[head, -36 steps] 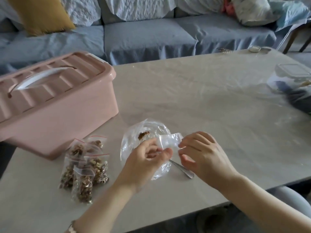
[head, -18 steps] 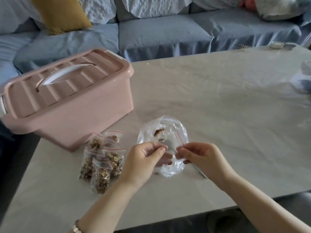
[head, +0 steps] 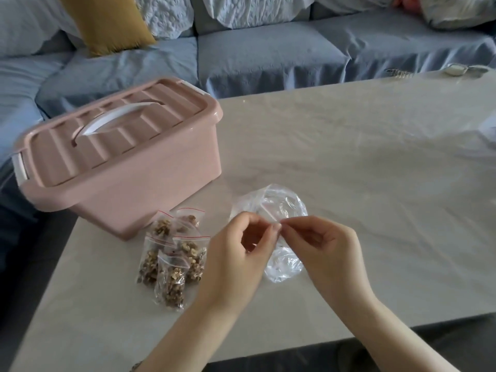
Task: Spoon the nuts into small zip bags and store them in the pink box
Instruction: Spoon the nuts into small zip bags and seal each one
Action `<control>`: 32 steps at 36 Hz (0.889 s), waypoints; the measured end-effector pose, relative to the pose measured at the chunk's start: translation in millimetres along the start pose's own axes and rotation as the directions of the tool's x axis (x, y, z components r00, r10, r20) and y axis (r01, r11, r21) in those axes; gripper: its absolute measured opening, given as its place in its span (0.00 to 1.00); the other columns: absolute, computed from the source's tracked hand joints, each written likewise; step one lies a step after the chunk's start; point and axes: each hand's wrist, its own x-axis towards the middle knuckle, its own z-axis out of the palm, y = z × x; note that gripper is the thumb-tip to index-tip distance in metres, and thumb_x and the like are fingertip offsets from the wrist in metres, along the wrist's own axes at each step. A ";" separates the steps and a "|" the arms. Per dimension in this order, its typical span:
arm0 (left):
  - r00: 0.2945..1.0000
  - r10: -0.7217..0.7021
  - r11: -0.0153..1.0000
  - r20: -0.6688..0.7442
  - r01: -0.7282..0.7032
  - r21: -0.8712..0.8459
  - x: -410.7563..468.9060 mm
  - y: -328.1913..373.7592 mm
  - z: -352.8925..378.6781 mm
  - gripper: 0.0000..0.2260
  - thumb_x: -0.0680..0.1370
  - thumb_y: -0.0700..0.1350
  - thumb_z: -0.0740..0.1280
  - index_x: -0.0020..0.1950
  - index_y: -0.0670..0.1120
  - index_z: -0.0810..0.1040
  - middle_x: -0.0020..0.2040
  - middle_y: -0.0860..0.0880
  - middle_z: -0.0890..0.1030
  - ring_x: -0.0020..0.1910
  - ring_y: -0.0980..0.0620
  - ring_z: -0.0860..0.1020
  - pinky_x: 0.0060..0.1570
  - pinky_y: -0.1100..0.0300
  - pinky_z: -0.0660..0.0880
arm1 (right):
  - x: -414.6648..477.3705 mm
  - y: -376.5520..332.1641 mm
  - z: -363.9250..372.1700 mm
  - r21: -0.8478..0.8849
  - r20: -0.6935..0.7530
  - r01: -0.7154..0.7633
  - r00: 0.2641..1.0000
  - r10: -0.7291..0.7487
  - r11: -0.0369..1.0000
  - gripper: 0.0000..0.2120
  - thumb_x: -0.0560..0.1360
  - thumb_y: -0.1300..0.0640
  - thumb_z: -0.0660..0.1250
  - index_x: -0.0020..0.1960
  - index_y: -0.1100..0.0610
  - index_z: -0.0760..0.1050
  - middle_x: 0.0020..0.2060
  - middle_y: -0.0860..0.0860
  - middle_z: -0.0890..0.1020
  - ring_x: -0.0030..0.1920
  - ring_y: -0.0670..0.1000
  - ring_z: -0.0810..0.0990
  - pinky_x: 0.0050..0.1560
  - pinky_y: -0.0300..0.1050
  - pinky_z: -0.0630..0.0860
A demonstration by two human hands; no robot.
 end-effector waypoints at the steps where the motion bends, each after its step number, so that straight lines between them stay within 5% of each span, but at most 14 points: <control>1: 0.998 -0.058 0.995 0.024 0.060 -0.076 0.1 5.2 0.5 0.08 0.73 0.51 0.68 0.40 0.48 0.79 0.36 0.55 0.82 0.36 0.59 0.80 0.40 0.66 0.75 | -1.3 -0.3 1.3 -0.040 0.013 0.043 0.999 -0.043 0.998 0.09 0.70 0.63 0.71 0.38 0.49 0.82 0.34 0.43 0.84 0.38 0.41 0.83 0.41 0.31 0.76; 6: 0.984 -0.176 0.948 0.026 0.177 -0.263 3.3 9.0 -0.3 0.06 0.74 0.46 0.70 0.38 0.46 0.82 0.34 0.50 0.84 0.36 0.53 0.83 0.39 0.63 0.78 | -3.7 1.7 4.9 -0.238 0.022 0.256 0.966 -0.258 0.937 0.05 0.70 0.59 0.70 0.42 0.51 0.84 0.41 0.39 0.83 0.44 0.37 0.80 0.45 0.25 0.71; 9: 0.975 -0.211 0.926 0.071 0.222 -0.305 3.5 7.0 -1.8 0.08 0.76 0.43 0.68 0.39 0.45 0.84 0.36 0.45 0.84 0.39 0.45 0.83 0.45 0.53 0.81 | -4.0 3.0 5.1 -0.256 0.028 0.287 0.957 -0.290 0.923 0.06 0.69 0.57 0.69 0.43 0.51 0.84 0.43 0.39 0.82 0.45 0.36 0.79 0.46 0.24 0.70; 13: 0.953 -0.267 0.879 0.143 0.302 -0.368 2.7 6.2 -2.9 0.09 0.77 0.40 0.65 0.42 0.43 0.84 0.39 0.43 0.85 0.42 0.45 0.84 0.47 0.55 0.80 | -1.8 5.8 2.4 -0.259 0.021 0.294 0.954 -0.299 0.920 0.06 0.69 0.59 0.71 0.43 0.51 0.84 0.43 0.37 0.81 0.45 0.35 0.79 0.46 0.23 0.69; 16: 0.943 -0.287 0.866 0.166 0.330 -0.376 2.3 6.3 -2.8 0.10 0.78 0.38 0.64 0.42 0.42 0.84 0.38 0.42 0.84 0.41 0.46 0.84 0.46 0.55 0.80 | -0.9 7.8 0.6 -0.256 0.023 0.285 0.957 -0.289 0.924 0.06 0.68 0.62 0.72 0.42 0.52 0.84 0.43 0.38 0.81 0.45 0.35 0.79 0.46 0.23 0.70; 20: 0.945 -0.281 0.876 0.166 0.323 -0.358 2.5 10.5 -3.5 0.09 0.77 0.38 0.64 0.41 0.43 0.82 0.31 0.49 0.83 0.33 0.55 0.83 0.34 0.66 0.77 | -0.2 5.5 -1.1 -0.262 0.060 0.261 0.965 -0.254 0.929 0.05 0.69 0.61 0.74 0.42 0.52 0.84 0.42 0.37 0.81 0.45 0.33 0.78 0.44 0.22 0.69; 32: 0.936 -0.314 0.904 0.156 0.345 -0.253 6.0 10.7 -10.1 0.09 0.73 0.42 0.70 0.33 0.43 0.81 0.25 0.49 0.81 0.24 0.57 0.78 0.27 0.67 0.74 | 5.5 -4.8 -7.5 -0.327 0.263 0.198 0.958 -0.112 0.924 0.02 0.67 0.50 0.73 0.39 0.44 0.82 0.38 0.38 0.82 0.43 0.40 0.79 0.44 0.32 0.74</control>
